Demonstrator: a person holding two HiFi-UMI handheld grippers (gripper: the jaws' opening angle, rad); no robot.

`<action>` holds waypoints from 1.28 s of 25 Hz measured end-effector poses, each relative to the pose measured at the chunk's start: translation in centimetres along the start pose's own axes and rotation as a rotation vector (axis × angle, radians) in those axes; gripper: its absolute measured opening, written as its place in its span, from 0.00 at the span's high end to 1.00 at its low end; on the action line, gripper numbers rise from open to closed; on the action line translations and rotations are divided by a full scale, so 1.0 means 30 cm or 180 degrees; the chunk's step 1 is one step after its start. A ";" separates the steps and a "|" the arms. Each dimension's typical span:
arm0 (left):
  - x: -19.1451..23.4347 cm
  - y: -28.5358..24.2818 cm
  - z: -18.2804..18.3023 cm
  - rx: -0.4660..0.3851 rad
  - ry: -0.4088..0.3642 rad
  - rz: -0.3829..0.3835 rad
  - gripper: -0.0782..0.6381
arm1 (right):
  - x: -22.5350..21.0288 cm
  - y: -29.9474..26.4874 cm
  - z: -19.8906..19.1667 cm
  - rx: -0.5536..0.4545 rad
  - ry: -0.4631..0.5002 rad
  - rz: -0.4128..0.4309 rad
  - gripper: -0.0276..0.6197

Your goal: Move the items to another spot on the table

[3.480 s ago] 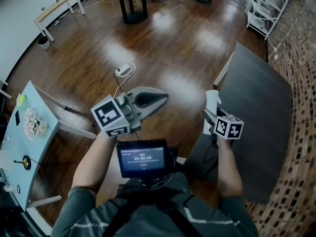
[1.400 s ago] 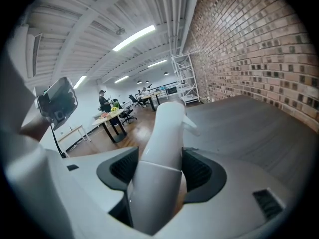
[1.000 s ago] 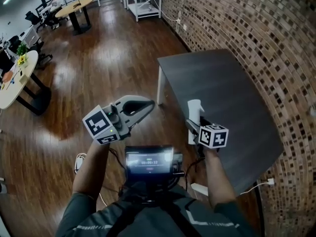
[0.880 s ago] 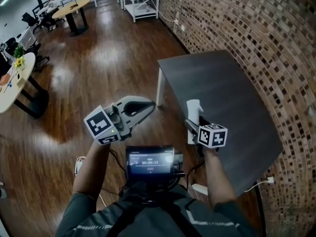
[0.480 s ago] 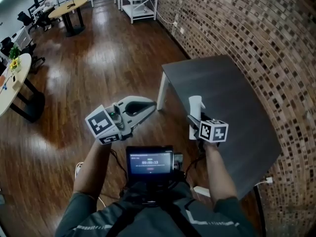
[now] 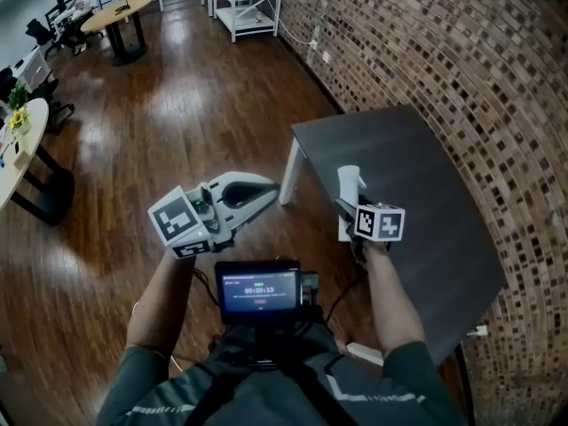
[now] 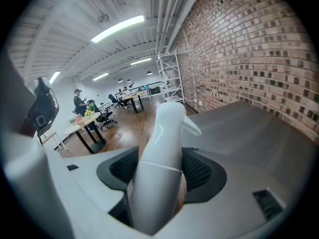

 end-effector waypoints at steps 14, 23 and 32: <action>0.502 -0.272 -0.083 0.0283 0.0004 -0.0031 0.90 | -0.352 -0.398 0.306 0.0296 -0.0216 -0.0018 0.52; 0.808 -0.477 -0.133 0.0257 0.0085 0.0094 0.90 | -0.594 -0.702 0.409 0.0691 -0.0266 0.0043 0.53; 0.967 -0.584 -0.199 0.0372 0.0159 0.0116 0.90 | -0.719 -0.894 0.429 0.0958 -0.0293 0.0058 0.53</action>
Point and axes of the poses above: the fingertips, and each gripper's own axes: y backward along the fingers, x to its left, z out of its top, the point moved 2 cm from there along y, backward along the fingers, and after that the axes turned 13 degrees about x, right-handed, at the moved point
